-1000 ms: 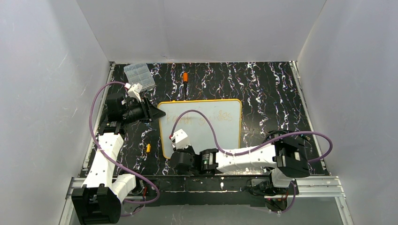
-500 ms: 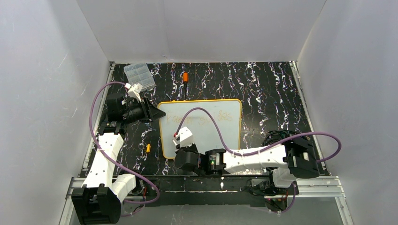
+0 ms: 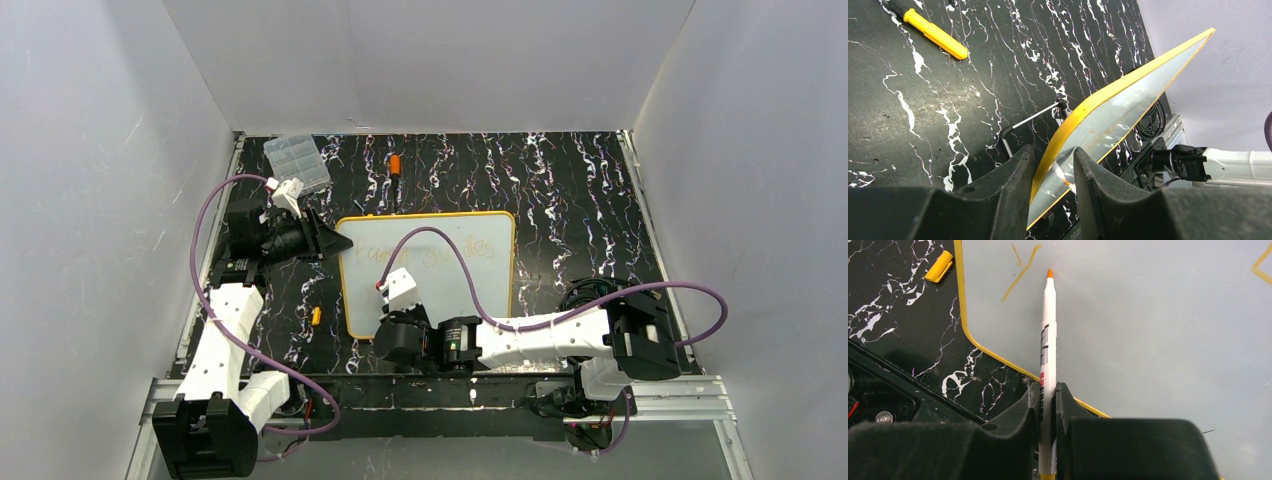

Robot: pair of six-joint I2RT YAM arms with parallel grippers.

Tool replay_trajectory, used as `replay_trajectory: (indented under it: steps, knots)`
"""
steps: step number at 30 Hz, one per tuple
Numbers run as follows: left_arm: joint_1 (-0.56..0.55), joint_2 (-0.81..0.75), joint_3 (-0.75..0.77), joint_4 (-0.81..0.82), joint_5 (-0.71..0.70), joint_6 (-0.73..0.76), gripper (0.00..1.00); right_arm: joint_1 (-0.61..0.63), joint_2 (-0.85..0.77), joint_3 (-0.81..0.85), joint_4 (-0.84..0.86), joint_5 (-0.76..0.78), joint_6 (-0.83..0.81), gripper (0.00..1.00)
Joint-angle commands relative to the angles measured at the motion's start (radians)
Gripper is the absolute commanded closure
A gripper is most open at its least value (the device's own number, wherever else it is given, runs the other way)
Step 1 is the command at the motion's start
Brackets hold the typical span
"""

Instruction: Write a sentence on the whiteboard

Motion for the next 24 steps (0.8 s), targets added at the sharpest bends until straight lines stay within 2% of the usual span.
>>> replay_trajectory:
  steps: [1, 12, 24]
  knots:
    - [-0.004, -0.022, 0.000, -0.009, 0.015, 0.012, 0.67, -0.014, -0.025, 0.037, -0.011, 0.059, 0.007, 0.99]
    - [-0.004, -0.024, 0.000, -0.009, 0.015, 0.011, 0.67, -0.032, 0.010, 0.055, -0.003, 0.004, -0.024, 0.99]
    - [-0.005, -0.025, 0.000, -0.008, 0.016, 0.012, 0.67, -0.024, 0.002, 0.018, -0.036, -0.055, 0.016, 0.99]
